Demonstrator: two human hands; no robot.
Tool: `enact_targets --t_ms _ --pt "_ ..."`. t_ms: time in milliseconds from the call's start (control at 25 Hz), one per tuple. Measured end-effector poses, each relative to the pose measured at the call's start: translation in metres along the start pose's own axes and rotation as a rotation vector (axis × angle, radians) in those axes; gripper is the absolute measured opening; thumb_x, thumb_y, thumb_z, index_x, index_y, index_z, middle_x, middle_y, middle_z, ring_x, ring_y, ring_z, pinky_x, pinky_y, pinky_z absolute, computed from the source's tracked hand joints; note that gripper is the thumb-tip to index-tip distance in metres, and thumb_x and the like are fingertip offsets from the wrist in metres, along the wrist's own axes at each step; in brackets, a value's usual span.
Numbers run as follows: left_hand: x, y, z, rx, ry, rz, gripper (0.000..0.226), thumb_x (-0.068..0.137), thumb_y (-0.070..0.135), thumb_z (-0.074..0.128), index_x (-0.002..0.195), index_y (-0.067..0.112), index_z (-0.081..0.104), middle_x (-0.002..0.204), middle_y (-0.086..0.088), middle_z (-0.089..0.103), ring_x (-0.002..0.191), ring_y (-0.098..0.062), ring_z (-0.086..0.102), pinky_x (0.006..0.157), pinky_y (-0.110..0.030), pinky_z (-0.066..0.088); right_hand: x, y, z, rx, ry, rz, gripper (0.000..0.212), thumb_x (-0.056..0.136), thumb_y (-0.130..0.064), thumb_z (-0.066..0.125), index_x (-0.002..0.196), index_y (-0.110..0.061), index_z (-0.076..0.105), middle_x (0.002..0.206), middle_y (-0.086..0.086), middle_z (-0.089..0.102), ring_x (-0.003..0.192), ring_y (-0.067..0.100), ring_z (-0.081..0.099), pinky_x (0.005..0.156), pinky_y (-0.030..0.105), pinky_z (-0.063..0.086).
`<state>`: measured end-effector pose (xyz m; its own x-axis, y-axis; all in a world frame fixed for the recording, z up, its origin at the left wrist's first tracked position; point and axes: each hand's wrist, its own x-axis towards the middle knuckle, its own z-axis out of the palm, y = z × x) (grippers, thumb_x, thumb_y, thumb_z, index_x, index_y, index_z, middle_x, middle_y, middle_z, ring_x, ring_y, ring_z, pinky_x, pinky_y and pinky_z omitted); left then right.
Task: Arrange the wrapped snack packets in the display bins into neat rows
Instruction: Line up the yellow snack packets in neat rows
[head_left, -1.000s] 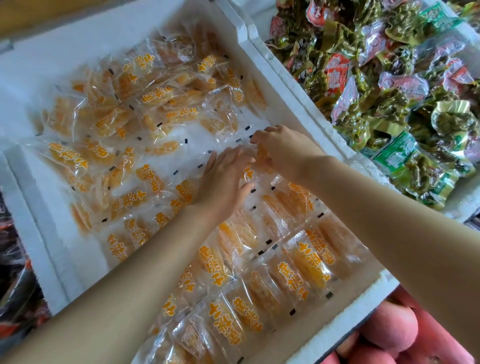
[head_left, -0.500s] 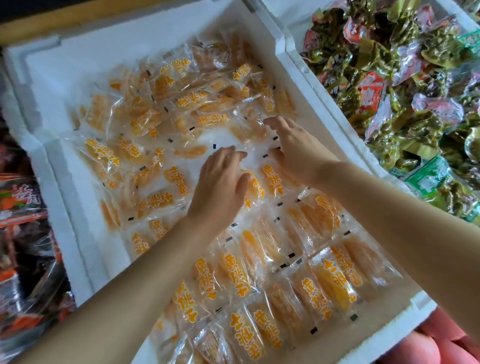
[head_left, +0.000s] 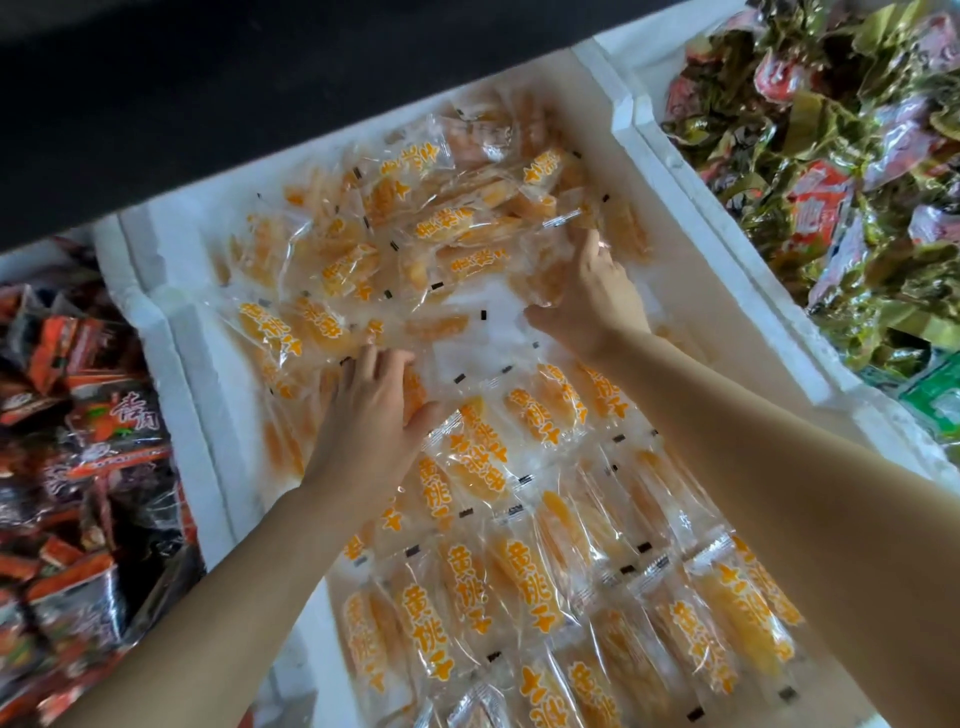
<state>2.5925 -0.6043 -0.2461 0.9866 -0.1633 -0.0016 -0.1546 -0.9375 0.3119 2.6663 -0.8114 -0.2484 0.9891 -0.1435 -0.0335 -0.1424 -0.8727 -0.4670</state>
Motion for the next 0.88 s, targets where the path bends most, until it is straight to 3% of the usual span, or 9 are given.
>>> enact_targets --t_ms 120,320,480,560,680,800,880 --pt "-0.005 -0.005 -0.005 -0.106 -0.084 -0.002 0.052 0.087 0.028 0.066 0.133 0.015 0.045 0.131 -0.002 0.042 0.118 -0.021 0.043 0.084 -0.022 0.031 -0.001 0.0 -0.001 0.168 0.017 0.057 0.068 0.077 -0.023 0.068 0.13 -0.005 0.03 0.113 0.016 0.057 0.103 0.033 0.053 0.073 0.034 0.039" --pt "-0.017 -0.016 -0.01 -0.103 -0.106 -0.023 0.046 0.086 0.043 0.061 0.123 0.018 0.049 0.118 0.0 0.054 0.111 -0.021 0.049 0.09 -0.036 0.043 -0.01 0.007 -0.006 0.328 -0.048 0.109 0.063 0.083 -0.019 0.063 0.136 -0.006 0.03 0.099 0.005 0.055 0.101 0.028 0.056 0.071 0.029 0.04" --pt "-0.02 -0.024 -0.016 -0.165 -0.212 -0.004 0.041 0.09 0.032 0.061 0.126 0.016 0.049 0.114 0.002 0.057 0.112 -0.016 0.052 0.097 -0.033 0.041 -0.013 0.005 -0.008 0.337 -0.111 0.13 0.079 0.08 -0.034 0.071 0.138 -0.006 0.026 0.119 0.011 0.053 0.11 0.028 0.052 0.087 0.037 0.044" --pt "-0.019 -0.026 -0.018 -0.163 -0.251 -0.014 0.046 0.084 0.025 0.069 0.125 0.016 0.049 0.109 0.004 0.055 0.111 -0.015 0.052 0.1 -0.033 0.04 -0.013 0.001 -0.008 0.365 -0.099 0.171 0.083 0.078 -0.035 0.073 0.138 -0.006 0.025 0.12 0.009 0.053 0.108 0.026 0.053 0.086 0.036 0.046" --pt "-0.015 -0.028 -0.017 -0.121 -0.198 0.008 0.036 0.08 0.024 0.073 0.112 0.015 0.058 0.096 0.007 0.053 0.102 -0.015 0.052 0.105 -0.037 0.035 -0.009 -0.002 -0.009 0.418 -0.114 0.234 0.084 0.074 -0.034 0.078 0.137 -0.006 0.029 0.117 0.006 0.052 0.106 0.022 0.053 0.084 0.031 0.046" --pt "-0.012 -0.028 -0.015 -0.195 -0.105 0.035 0.02 0.077 0.019 0.077 0.091 0.013 0.064 0.084 0.01 0.051 0.089 -0.014 0.051 0.085 -0.025 0.04 -0.007 -0.005 -0.004 0.271 -0.178 0.163 0.083 0.067 -0.04 0.082 0.128 -0.008 0.036 0.122 0.008 0.052 0.11 0.024 0.052 0.088 0.035 0.045" --pt "-0.011 -0.027 -0.014 -0.258 -0.045 0.033 0.016 0.076 0.018 0.077 0.081 0.017 0.062 0.08 0.011 0.052 0.079 -0.009 0.051 0.077 -0.017 0.037 -0.008 -0.01 -0.001 0.264 -0.147 0.13 0.078 0.068 -0.03 0.081 0.126 -0.006 0.036 0.121 0.011 0.053 0.106 0.027 0.052 0.084 0.036 0.046"
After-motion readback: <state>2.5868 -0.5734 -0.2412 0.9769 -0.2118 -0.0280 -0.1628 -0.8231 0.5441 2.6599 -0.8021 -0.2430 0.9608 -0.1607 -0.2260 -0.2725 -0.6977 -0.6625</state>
